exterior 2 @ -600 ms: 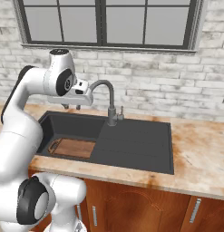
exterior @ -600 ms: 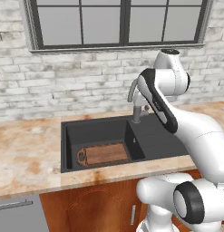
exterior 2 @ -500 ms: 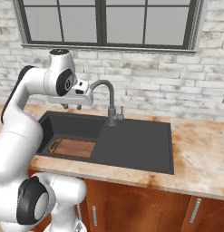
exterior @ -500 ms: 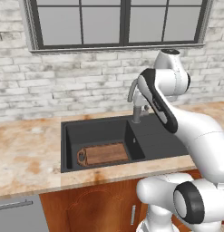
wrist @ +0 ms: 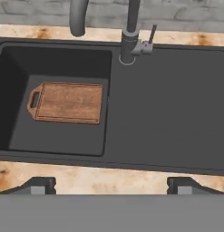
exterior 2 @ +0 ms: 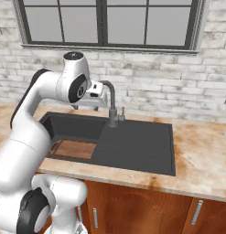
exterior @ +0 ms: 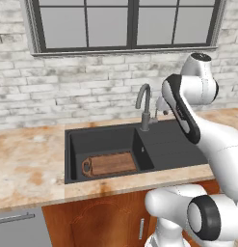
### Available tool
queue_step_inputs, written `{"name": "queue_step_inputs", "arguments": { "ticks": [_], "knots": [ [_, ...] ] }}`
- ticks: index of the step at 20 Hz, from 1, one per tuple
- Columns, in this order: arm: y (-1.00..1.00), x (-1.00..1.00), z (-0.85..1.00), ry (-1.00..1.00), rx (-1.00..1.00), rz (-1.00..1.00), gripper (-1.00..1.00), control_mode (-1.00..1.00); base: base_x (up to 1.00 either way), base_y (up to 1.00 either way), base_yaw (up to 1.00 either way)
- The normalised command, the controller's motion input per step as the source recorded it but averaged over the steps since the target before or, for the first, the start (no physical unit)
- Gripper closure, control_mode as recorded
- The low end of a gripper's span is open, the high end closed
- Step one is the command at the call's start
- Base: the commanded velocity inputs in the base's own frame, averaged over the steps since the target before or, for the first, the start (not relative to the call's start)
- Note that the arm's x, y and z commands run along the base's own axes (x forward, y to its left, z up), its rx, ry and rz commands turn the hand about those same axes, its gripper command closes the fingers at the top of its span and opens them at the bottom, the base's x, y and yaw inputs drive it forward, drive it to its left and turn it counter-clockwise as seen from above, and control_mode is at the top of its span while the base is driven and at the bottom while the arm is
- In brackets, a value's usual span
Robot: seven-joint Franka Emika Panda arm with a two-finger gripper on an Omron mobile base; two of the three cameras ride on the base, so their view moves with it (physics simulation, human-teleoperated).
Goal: Turn on the sink faucet with hot water and rinse the cutting board for ten seconds, then turn off the faucet. Push the cutting board to reach the water if necessary.
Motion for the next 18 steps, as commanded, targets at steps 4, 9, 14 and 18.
{"name": "queue_step_inputs", "arguments": {
  "ticks": [4,9,14,18],
  "knots": [
    [-0.54,0.0,0.0,-0.2,0.0,0.0,-1.0,-1.0,0.0,0.0,0.0],
    [-0.38,0.01,-0.13,-0.19,0.01,0.0,-1.0,-1.0,0.0,0.0,0.0],
    [-0.4,0.19,-0.12,-0.22,0.02,0.0,-1.0,-1.0,0.0,0.0,0.0],
    [-0.25,0.29,-0.16,-0.18,0.04,0.0,-1.0,-1.0,0.0,0.0,0.0]
  ]
}}
